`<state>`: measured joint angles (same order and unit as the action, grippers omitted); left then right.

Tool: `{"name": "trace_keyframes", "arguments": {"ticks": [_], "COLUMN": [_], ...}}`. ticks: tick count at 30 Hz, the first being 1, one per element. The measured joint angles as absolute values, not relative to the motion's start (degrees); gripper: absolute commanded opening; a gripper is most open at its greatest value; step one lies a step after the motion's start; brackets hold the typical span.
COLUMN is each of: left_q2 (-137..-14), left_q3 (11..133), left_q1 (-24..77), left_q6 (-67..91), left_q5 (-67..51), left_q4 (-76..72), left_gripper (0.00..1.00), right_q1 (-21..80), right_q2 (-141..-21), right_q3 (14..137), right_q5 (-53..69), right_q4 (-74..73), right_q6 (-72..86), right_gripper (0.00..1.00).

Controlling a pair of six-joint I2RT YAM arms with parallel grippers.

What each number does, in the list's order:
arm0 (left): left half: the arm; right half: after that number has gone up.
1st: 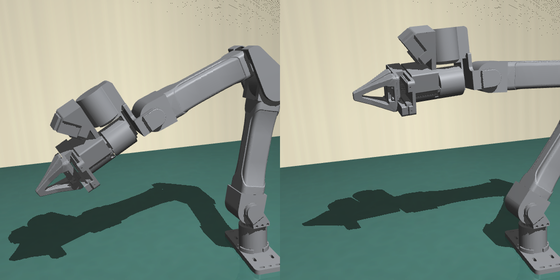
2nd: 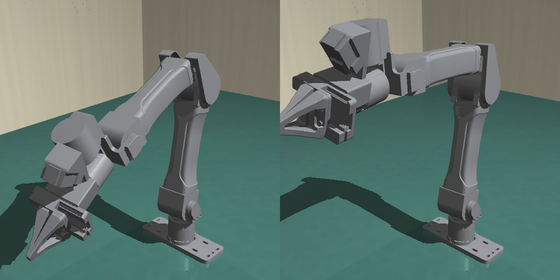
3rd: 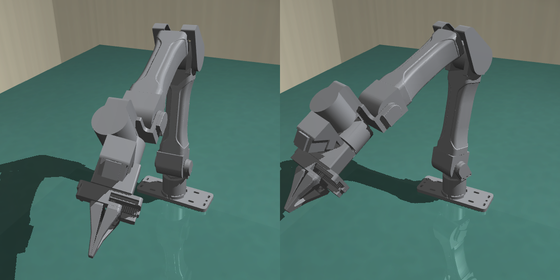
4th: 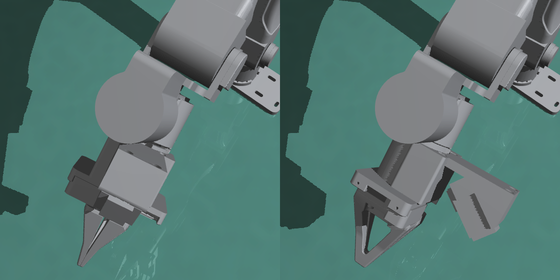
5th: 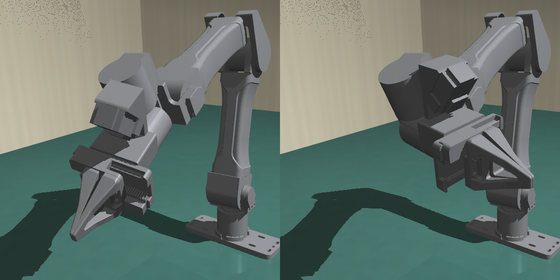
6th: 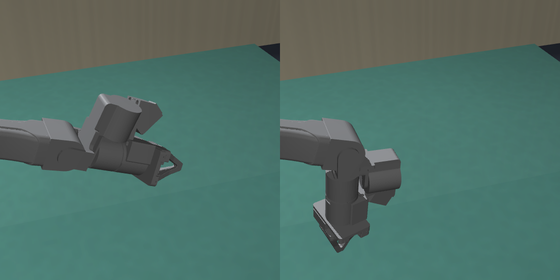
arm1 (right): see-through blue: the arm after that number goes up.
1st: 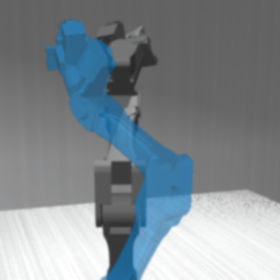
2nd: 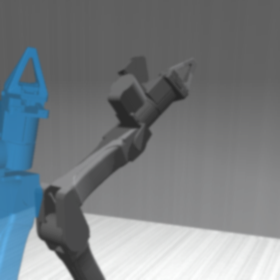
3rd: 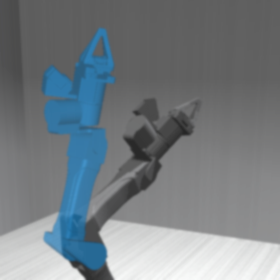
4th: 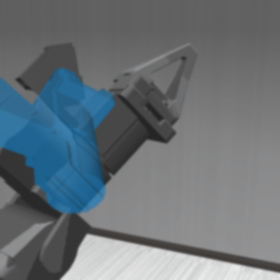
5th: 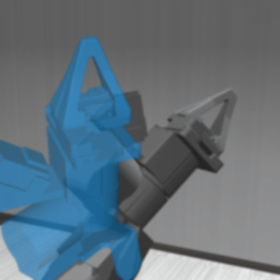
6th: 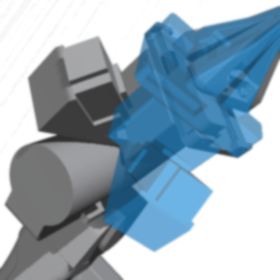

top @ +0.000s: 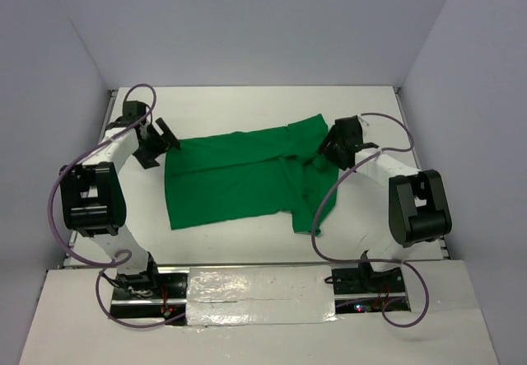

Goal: Fold and stack the t-shirts
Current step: Fold the flattened tshirt in 1/3 of the way

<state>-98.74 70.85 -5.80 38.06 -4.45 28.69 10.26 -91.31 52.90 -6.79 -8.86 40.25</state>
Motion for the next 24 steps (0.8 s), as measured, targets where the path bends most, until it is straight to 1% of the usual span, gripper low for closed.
{"name": "trace_keyframes", "arguments": {"ticks": [3,6,8,10,15,17,19,24], "left_q2": [-97.89,-96.99,-97.38,-98.83,-108.31,-112.33,-116.01,-120.01], "left_q3": [71.9,75.79,79.64,83.74,91.09,91.68,91.74,91.29], "left_q1": [-5.41,-5.26,-5.15,-5.08,-5.06,-5.06,-5.08,-5.1], "left_q6": [38.24,38.24,38.28,38.57,39.29,39.29,39.24,39.31], "left_q5": [-2.5,-1.08,-0.6,-0.23,0.69,0.84,0.82,0.75], "left_q4": [31.79,33.95,34.04,33.85,33.41,33.52,33.95,34.3], "left_gripper": [0.99,0.99,0.99,0.99,0.99,0.99,0.99,0.98], "right_q1": [10.26,10.24,9.96,9.5,7.42,6.63,5.89,4.97], "right_q2": [-90.54,-90.96,-93.34,-97.8,-109.8,-114.61,-119.35,-129.16], "right_q3": [53.58,57.23,63.16,70.72,86.65,91.66,96.01,106.34], "right_q5": [-7.79,-8.56,-8.75,-8.25,-6.39,-5.69,-4.78,-2.13], "right_q4": [-9.82,-12.38,-15.42,-16.86,-21.69,-24.34,-26.44,-33.08], "right_q6": [39.92,38.94,38.15,37.34,35.27,34.68,34.15,32.47], "right_gripper": [0.7,0.64,0.6,0.6,0.68,0.72,0.8,0.81]}}
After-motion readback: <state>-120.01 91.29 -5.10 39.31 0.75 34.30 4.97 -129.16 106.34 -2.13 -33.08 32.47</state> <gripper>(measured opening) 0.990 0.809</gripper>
